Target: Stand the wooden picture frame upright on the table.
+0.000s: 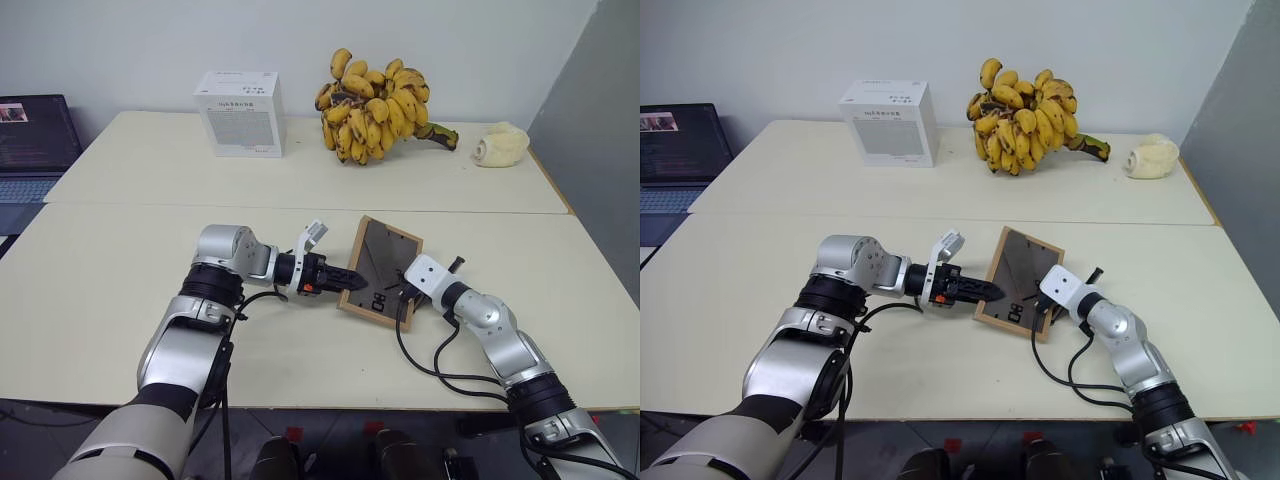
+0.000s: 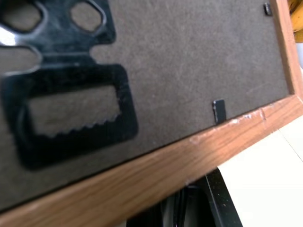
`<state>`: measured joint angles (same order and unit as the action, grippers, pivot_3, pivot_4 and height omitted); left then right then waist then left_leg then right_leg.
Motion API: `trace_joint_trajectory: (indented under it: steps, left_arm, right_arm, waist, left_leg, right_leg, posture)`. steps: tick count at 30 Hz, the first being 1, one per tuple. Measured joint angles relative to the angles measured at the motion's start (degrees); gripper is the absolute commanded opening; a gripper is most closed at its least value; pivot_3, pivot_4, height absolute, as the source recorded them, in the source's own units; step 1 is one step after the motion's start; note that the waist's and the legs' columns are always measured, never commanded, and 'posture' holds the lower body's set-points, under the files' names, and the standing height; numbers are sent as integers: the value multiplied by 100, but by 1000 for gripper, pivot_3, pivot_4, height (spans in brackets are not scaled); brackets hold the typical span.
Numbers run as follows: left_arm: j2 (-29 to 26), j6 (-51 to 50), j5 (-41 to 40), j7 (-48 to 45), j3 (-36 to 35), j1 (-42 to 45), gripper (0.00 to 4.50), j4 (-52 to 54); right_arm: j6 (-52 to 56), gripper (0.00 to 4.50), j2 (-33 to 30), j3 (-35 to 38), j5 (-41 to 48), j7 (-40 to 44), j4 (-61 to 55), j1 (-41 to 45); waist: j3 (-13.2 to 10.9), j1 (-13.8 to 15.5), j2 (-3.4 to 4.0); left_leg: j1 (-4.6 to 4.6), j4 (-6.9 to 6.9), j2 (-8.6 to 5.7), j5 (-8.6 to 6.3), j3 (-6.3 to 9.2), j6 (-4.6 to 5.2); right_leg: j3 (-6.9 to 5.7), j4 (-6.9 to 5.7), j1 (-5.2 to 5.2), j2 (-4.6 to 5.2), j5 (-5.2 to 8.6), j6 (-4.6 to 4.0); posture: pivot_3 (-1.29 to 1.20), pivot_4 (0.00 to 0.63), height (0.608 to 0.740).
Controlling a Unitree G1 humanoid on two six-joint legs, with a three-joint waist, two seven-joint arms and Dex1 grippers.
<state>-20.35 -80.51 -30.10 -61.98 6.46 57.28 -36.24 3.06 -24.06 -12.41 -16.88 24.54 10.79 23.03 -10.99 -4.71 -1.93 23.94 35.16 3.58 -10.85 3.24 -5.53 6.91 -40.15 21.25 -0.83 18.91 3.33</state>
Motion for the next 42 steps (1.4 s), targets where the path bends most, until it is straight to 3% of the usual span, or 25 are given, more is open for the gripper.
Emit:
trace_joint_trajectory:
  steps: [6, 13, 19, 23, 29, 39, 42]
  left_arm:
    - [-111, 234, -132, -10, -156, -146, 1318, 310]
    - [-474, 1075, -133, 236, -852, -431, 1318, 876]
    - [-492, 1905, -130, 492, -989, -1012, 1318, 2133]
    - [-394, 2062, -162, 874, -1191, -1174, 1318, 2610]
    - [-278, 2056, -386, 1263, -1376, -1284, 1318, 2988]
    - [-290, 1965, -619, 1363, -1206, -1303, 1318, 3507]
    - [-317, 1962, -672, 1295, -1076, -1273, 1318, 3576]
  right_arm:
    - [-19, 0, -509, 141, 17, 54, -186, -228]
    - [47, 0, -1407, 973, 426, 503, -780, -934]
    - [1240, 0, -1396, 1718, 1537, 937, -2124, -710]
    - [2640, 650, -1113, 2287, 2745, 895, -3235, 371]
    - [4231, 1991, -408, 2368, 4152, 543, -4012, 1034]
    - [4412, 4108, 172, 1640, 4342, 143, -3932, 1339]
    - [4268, 4108, 234, 1371, 4285, 157, -3782, 1395]
  waist:
    - [-2, 17, 3]
    - [-4, 55, 5]
    - [-7, 50, 10]
    - [-8, 74, 11]
    - [-8, 171, 11]
    - [-8, 181, 11]
    - [-8, 180, 12]
  left_leg:
    - [7, -2, -2, 0, 0, 0]
    - [11, -3, 0, 0, -3, 0]
    - [11, -3, 3, 0, -8, -1]
    - [10, -2, 4, 1, 6, -1]
    - [35, -2, 0, 0, 9, 0]
    - [48, -1, 2, 0, 13, 0]
    - [48, -1, 2, 0, 13, 1]
  right_leg:
    - [-1, 3, 5, 2, 0, 0]
    - [2, 11, 8, 2, 0, 0]
    - [8, 9, 8, 2, 0, -1]
    - [-5, 6, 4, 1, 0, -1]
    - [-8, 14, 18, 3, -1, -1]
    - [-12, 14, 34, 2, -1, -2]
    - [-13, 14, 34, 2, -1, -2]
  posture:
    - [0, 150, 740]
    - [0, 150, 740]
    - [0, 150, 740]
    - [0, 150, 740]
    - [0, 150, 740]
    - [0, 150, 740]
    - [0, 150, 740]
